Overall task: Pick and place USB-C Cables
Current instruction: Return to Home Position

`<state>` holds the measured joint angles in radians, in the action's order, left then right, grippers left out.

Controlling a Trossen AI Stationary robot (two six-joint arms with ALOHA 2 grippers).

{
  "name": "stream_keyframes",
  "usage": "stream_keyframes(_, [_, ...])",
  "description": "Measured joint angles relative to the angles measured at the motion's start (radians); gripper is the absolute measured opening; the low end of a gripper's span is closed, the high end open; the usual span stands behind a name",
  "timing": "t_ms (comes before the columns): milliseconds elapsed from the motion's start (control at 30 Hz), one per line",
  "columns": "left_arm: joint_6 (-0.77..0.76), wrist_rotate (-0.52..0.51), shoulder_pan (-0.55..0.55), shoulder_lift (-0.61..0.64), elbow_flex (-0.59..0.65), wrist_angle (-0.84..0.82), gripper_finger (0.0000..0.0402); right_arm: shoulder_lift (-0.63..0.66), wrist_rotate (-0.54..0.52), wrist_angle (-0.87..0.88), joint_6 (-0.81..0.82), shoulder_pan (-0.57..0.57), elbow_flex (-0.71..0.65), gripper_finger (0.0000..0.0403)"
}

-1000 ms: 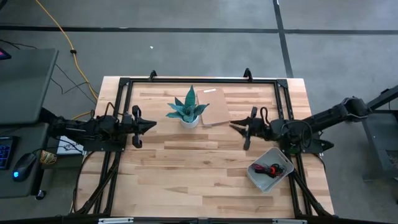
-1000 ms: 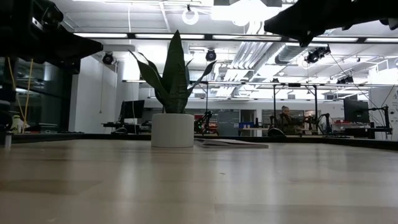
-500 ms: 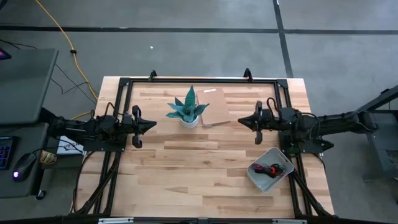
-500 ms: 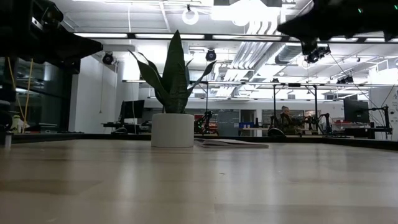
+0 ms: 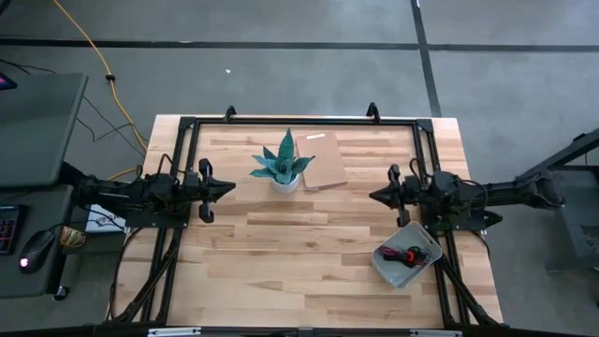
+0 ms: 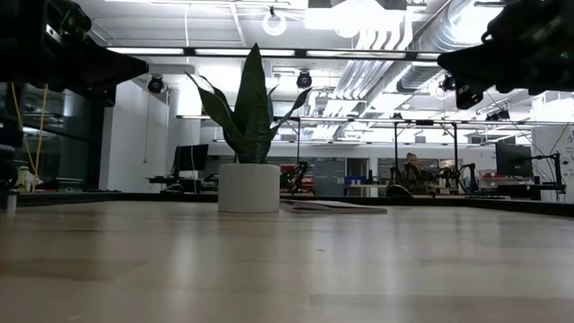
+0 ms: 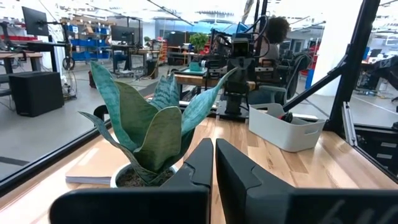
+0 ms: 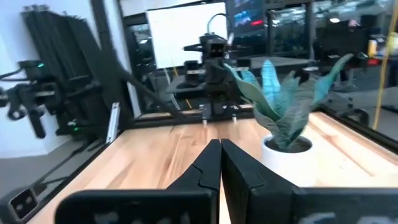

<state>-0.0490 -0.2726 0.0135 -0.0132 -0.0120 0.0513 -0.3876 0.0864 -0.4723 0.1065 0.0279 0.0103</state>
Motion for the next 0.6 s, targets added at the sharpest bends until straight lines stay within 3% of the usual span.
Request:
stream_keyframes(167, [0.000, 0.000, 0.000, 0.000, 0.000, 0.000, 0.0001, 0.069, 0.015, 0.113, -0.034, 0.000, 0.000, 0.0000])
stream_keyframes(367, [0.000, 0.000, 0.000, 0.000, 0.000, 0.000, 0.0001, 0.184, -0.053, 0.268, -0.017, 0.001, 0.000, 0.0000])
stream_keyframes(600, [0.000, 0.000, 0.000, 0.000, 0.000, 0.000, 0.0001, 0.330, -0.033, 0.413, -0.032, 0.000, -0.001, 0.0000])
